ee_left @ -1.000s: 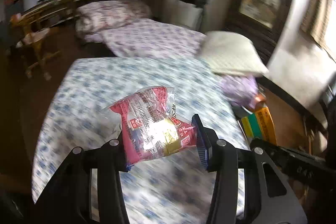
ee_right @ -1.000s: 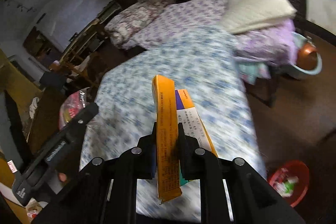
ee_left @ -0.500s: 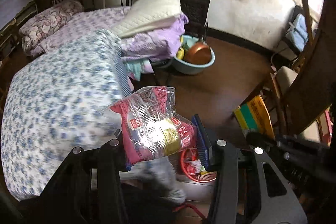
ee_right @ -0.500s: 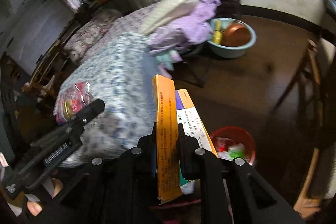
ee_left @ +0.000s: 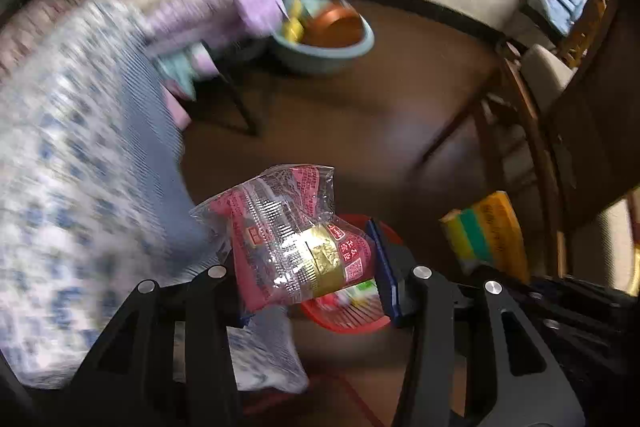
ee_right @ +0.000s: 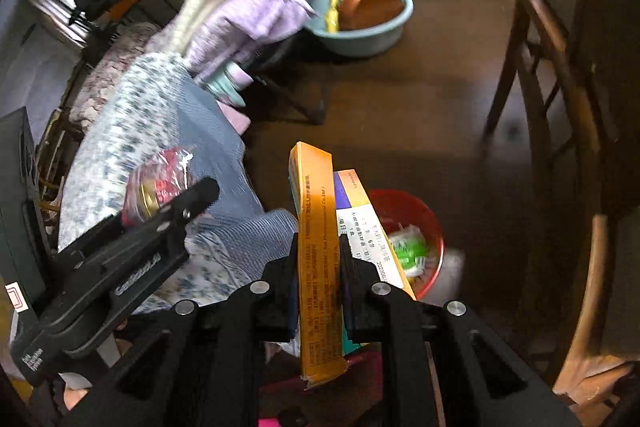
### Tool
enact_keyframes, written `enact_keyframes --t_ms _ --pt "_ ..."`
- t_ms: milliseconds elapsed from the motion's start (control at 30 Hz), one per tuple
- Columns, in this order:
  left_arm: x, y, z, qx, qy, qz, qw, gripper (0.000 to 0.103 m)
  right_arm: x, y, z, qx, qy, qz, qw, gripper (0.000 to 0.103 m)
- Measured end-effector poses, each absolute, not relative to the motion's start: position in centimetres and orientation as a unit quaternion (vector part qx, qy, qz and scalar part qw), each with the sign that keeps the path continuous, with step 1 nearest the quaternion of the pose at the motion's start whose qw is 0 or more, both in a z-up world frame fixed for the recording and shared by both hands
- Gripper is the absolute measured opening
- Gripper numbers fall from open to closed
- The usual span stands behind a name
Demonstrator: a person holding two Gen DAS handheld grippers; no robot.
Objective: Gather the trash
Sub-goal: 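Carry the box and pink packet to the wastebasket and release both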
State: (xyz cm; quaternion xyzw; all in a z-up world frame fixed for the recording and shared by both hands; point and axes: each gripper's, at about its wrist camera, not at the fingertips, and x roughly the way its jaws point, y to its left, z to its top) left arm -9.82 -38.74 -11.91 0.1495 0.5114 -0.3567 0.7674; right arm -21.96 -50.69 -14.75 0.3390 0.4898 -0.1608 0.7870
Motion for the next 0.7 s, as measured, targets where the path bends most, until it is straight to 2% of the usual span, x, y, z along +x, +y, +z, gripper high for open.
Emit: enact_keyframes --t_ms 300,400,433,467,533,700 --pt "-8.6 -40.6 -15.5 0.156 0.545 -0.353 0.744 0.047 -20.9 -50.8 -21.4 0.370 0.532 -0.145 0.748 0.017" --pt "-8.8 -41.2 -15.8 0.159 0.546 -0.355 0.742 0.047 -20.6 -51.1 -22.7 0.372 0.534 -0.151 0.744 0.020" --pt "-8.8 -41.3 -15.9 0.161 0.546 -0.355 0.742 0.047 -20.5 -51.2 -23.1 0.370 0.535 -0.154 0.743 0.028" --pt "-8.8 -41.5 -16.1 0.163 0.546 -0.356 0.741 0.047 -20.5 -51.4 -23.4 0.367 0.538 -0.158 0.742 0.051" --pt "-8.8 -41.8 -16.4 0.167 0.548 -0.356 0.738 0.047 -20.3 -51.6 -24.1 0.355 0.547 -0.177 0.737 0.070" --pt "-8.5 -42.3 -18.1 0.165 0.574 -0.361 0.716 0.047 -22.2 -51.5 -25.2 0.348 0.585 -0.182 0.710 0.071"
